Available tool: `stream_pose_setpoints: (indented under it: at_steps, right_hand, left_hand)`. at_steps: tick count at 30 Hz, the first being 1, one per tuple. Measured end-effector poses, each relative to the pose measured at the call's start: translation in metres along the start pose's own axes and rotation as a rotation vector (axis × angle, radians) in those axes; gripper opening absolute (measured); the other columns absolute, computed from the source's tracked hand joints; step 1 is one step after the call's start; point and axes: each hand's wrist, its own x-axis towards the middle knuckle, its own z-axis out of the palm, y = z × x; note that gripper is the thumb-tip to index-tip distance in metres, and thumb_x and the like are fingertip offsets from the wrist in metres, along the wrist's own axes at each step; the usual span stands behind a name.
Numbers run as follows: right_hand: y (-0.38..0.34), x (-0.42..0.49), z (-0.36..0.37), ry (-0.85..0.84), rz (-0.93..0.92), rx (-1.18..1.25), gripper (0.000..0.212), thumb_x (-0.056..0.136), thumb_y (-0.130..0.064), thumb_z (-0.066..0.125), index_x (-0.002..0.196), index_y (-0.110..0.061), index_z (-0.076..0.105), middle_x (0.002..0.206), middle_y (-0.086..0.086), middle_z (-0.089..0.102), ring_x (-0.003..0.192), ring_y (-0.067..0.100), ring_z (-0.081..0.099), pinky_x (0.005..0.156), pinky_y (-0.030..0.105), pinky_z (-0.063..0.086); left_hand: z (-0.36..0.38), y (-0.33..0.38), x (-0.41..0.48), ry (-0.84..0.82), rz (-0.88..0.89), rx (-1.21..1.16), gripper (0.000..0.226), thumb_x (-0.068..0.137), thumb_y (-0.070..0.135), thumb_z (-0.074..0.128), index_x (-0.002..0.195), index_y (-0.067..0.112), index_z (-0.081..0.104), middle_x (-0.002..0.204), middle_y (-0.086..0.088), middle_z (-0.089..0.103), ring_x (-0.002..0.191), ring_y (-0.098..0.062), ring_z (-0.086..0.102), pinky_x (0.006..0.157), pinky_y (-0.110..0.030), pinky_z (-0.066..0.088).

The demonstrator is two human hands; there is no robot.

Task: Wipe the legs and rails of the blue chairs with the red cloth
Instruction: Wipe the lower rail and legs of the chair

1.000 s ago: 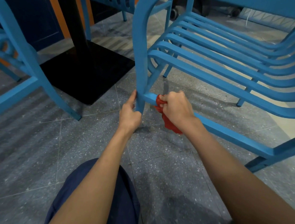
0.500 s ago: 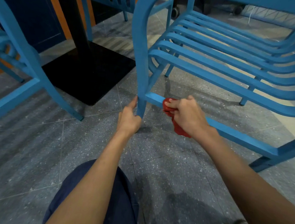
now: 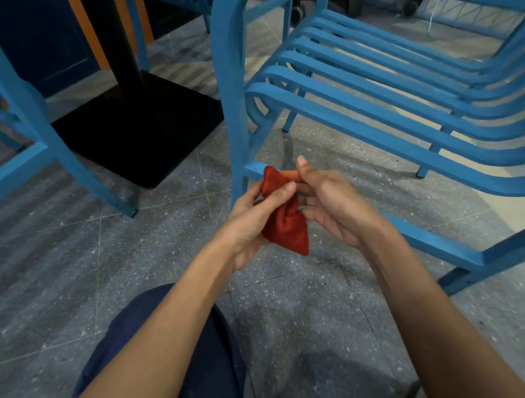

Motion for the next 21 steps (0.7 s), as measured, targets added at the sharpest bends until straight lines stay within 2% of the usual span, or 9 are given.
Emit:
stream_pose_setpoints:
  at_steps: [2, 4, 5, 6, 8, 10, 12, 16, 21]
  right_hand:
    - [-0.006, 0.000, -0.004, -0.024, 0.013, -0.105, 0.036, 0.100, -0.038, 0.043, 0.113, -0.011, 0.065, 0.112, 0.008, 0.071, 0.088, 0.016, 0.069, 0.078, 0.030, 0.055]
    - [-0.009, 0.004, -0.009, 0.104, -0.075, -0.455, 0.025, 0.098, -0.034, 0.052, 0.112, -0.019, 0.067, 0.112, 0.003, 0.071, 0.085, 0.012, 0.067, 0.075, 0.026, 0.052]
    - [-0.009, 0.007, -0.012, 0.198, -0.144, -0.659, 0.023, 0.096, -0.032, 0.055, 0.113, -0.021, 0.068, 0.113, 0.001, 0.070, 0.090, 0.011, 0.066, 0.080, 0.025, 0.050]
    - [-0.008, 0.010, -0.016, 0.282, -0.195, -0.826, 0.024, 0.096, -0.030, 0.056, 0.116, -0.022, 0.068, 0.115, 0.000, 0.069, 0.099, 0.012, 0.063, 0.087, 0.026, 0.048]
    - [-0.003, 0.013, -0.021, 0.356, -0.182, -1.002, 0.030, 0.097, -0.029, 0.054, 0.125, -0.024, 0.062, 0.124, 0.005, 0.061, 0.114, 0.019, 0.056, 0.099, 0.035, 0.045]
    - [0.004, 0.011, -0.024, 0.335, -0.118, -1.099, 0.034, 0.098, -0.027, 0.052, 0.131, -0.023, 0.056, 0.127, 0.011, 0.057, 0.117, 0.028, 0.052, 0.098, 0.040, 0.043]
    - [0.012, 0.009, -0.026, 0.299, -0.143, -1.170, 0.032, 0.097, -0.018, 0.052, 0.129, -0.017, 0.058, 0.119, 0.014, 0.061, 0.110, 0.032, 0.055, 0.094, 0.042, 0.046]
    - [0.025, 0.016, -0.030, 0.363, -0.293, -1.278, 0.041, 0.090, 0.005, 0.049, 0.123, -0.014, 0.063, 0.098, 0.016, 0.068, 0.084, 0.032, 0.063, 0.079, 0.045, 0.055]
    - [0.030, 0.029, -0.036, 0.369, -0.340, -1.278, 0.036, 0.086, 0.007, 0.049, 0.111, -0.010, 0.068, 0.095, 0.017, 0.071, 0.084, 0.034, 0.066, 0.078, 0.046, 0.057]
  left_hand:
    - [-0.002, 0.000, 0.003, 0.096, 0.030, -0.013, 0.035, 0.079, 0.023, 0.072, 0.112, 0.014, 0.065, 0.099, -0.005, 0.071, 0.085, -0.016, 0.067, 0.075, -0.033, 0.055]
    - [-0.006, 0.000, 0.008, 0.298, 0.044, -0.085, 0.023, 0.079, 0.012, 0.070, 0.102, 0.008, 0.066, 0.088, -0.007, 0.071, 0.073, -0.015, 0.066, 0.062, -0.026, 0.054]
    - [-0.010, -0.001, 0.012, 0.422, 0.053, -0.145, 0.019, 0.079, 0.009, 0.070, 0.097, 0.007, 0.065, 0.087, -0.009, 0.071, 0.069, -0.015, 0.066, 0.060, -0.025, 0.054]
    - [-0.016, 0.000, 0.016, 0.542, 0.077, -0.208, 0.015, 0.079, 0.007, 0.070, 0.093, 0.007, 0.064, 0.089, -0.010, 0.070, 0.069, -0.015, 0.066, 0.062, -0.027, 0.054]
    - [-0.027, 0.003, 0.026, 0.710, 0.159, -0.262, 0.011, 0.080, 0.008, 0.070, 0.087, 0.011, 0.062, 0.093, -0.008, 0.070, 0.072, -0.013, 0.065, 0.072, -0.031, 0.056]
    - [-0.029, 0.004, 0.034, 0.780, 0.257, -0.183, 0.013, 0.082, 0.013, 0.070, 0.093, 0.014, 0.065, 0.092, -0.001, 0.070, 0.075, -0.009, 0.065, 0.083, -0.034, 0.055]
    - [-0.017, 0.002, 0.038, 0.783, 0.313, -0.061, 0.019, 0.083, 0.020, 0.070, 0.101, 0.019, 0.065, 0.091, 0.004, 0.069, 0.083, -0.009, 0.065, 0.090, -0.035, 0.053]
    - [0.010, -0.015, 0.039, 0.701, 0.352, 0.026, 0.032, 0.082, 0.023, 0.071, 0.113, 0.021, 0.066, 0.096, 0.011, 0.070, 0.096, -0.010, 0.065, 0.094, -0.035, 0.050]
    - [0.015, -0.035, 0.037, 0.540, 0.392, 0.292, 0.046, 0.082, 0.027, 0.071, 0.126, 0.021, 0.060, 0.105, 0.020, 0.064, 0.097, 0.001, 0.061, 0.095, -0.023, 0.047]
